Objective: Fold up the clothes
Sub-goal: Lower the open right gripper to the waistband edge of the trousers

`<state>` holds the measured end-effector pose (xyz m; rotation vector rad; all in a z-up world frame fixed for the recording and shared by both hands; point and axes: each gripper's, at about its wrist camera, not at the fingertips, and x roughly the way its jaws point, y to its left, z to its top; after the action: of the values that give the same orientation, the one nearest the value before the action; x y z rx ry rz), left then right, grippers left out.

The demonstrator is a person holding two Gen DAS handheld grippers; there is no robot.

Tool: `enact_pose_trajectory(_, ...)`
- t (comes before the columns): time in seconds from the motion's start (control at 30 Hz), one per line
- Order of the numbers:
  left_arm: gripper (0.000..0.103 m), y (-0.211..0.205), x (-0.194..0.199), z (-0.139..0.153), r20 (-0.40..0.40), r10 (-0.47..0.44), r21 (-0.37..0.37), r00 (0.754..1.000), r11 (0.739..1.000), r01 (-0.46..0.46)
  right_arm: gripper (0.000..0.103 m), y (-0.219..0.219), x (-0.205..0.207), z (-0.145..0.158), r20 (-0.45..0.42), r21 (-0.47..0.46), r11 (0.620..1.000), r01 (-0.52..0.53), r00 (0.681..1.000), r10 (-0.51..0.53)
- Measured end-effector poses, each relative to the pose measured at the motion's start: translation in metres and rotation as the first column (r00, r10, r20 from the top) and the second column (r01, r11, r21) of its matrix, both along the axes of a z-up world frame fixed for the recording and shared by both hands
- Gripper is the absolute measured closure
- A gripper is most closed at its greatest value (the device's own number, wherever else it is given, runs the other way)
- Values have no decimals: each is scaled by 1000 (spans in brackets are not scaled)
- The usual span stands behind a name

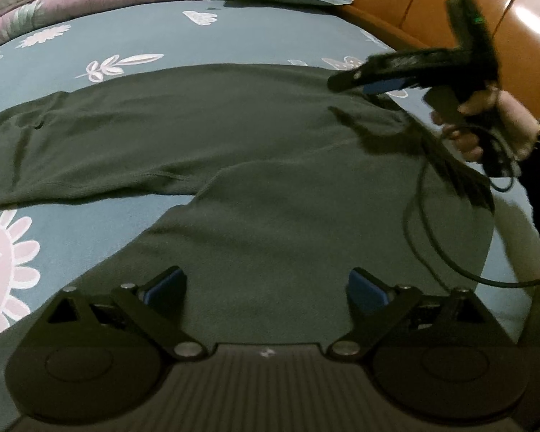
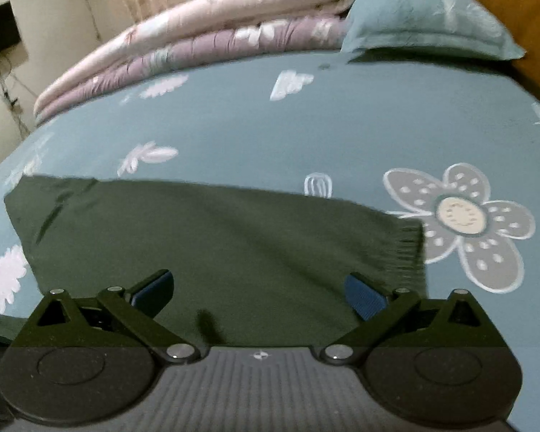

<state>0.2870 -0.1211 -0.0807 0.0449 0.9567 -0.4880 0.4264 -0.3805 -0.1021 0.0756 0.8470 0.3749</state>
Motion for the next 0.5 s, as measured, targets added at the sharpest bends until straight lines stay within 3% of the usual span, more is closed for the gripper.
enact_pose_trajectory(0.1, 5, -2, -2, 2, 2, 1, 16, 1000, 1000, -1, 0, -9, 14, -11, -28, -10, 1000, 7, 1000, -7)
enact_pose_trajectory(0.27, 5, -5, -1, 6, 12, -18, 25, 1000, 1000, 17, 0, -38, 0, 14, -12, 55, 998, -3, 1000, 4)
enact_pose_trajectory(0.5, 5, -8, 0, 10, 18, -37, 29, 999, 999, 37, 0, -104, 19, 5, -155, 229, 972, 56, 988, -20)
